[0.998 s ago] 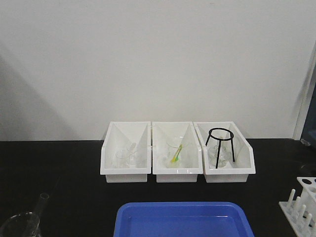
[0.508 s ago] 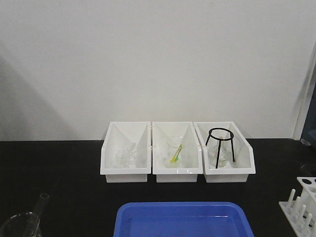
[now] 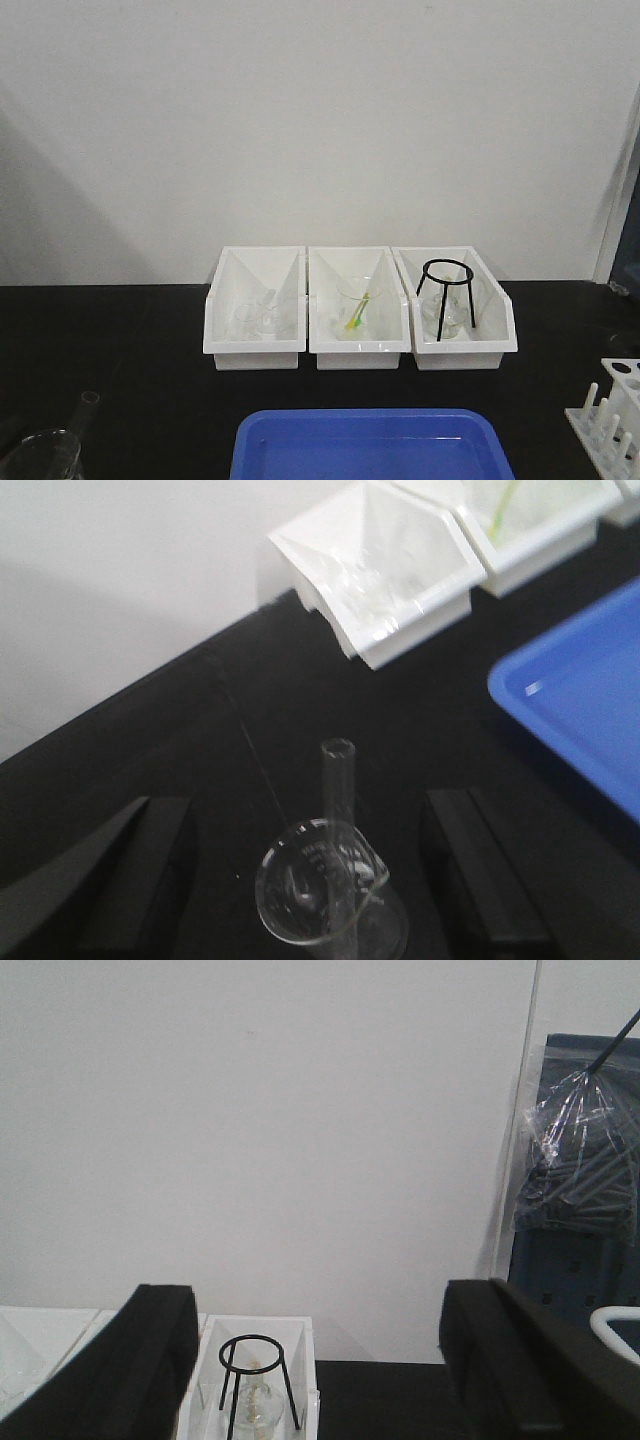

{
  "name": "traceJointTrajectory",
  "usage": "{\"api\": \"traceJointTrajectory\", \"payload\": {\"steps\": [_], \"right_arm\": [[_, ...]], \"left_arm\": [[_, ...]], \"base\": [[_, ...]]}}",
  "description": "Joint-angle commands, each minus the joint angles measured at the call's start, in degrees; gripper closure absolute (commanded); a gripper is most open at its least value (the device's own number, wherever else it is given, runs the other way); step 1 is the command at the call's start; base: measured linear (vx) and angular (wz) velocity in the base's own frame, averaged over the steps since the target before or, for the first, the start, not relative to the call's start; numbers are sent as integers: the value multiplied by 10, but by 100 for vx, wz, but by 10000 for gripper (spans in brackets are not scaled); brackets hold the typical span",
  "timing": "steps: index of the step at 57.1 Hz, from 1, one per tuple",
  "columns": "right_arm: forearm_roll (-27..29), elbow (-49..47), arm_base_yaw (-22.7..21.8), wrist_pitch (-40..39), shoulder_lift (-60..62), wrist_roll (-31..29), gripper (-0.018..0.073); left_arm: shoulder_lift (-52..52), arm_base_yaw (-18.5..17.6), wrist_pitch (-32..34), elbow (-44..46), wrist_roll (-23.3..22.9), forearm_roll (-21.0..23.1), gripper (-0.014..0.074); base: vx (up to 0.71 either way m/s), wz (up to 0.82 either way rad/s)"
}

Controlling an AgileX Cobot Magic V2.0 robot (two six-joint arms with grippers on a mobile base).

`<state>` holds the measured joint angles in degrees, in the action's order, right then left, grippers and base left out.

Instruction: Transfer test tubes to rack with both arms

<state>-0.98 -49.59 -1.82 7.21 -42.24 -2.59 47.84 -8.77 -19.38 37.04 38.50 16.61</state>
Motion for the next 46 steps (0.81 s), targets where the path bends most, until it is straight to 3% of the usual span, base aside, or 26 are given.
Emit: {"api": "traceJointTrajectory", "payload": {"steps": [1, 12, 26, 46], "right_arm": [[-1, -20, -2, -51, -10, -1, -9], [-3, -20, -2, -46, -28, -3, -9], [-6, -20, -2, -45, -60, -3, -9], [-6, -20, -2, -47, -78, -3, -9]], "left_arm": [[15, -15, 76, -17, 40, 12, 36], [92, -33, 189, -59, 40, 12, 36], [187, -44, 302, -57, -16, 10, 36], [287, -44, 398, -42, -31, 10, 36]], "base": [[0, 0], [0, 0], [0, 0], [0, 0]]}}
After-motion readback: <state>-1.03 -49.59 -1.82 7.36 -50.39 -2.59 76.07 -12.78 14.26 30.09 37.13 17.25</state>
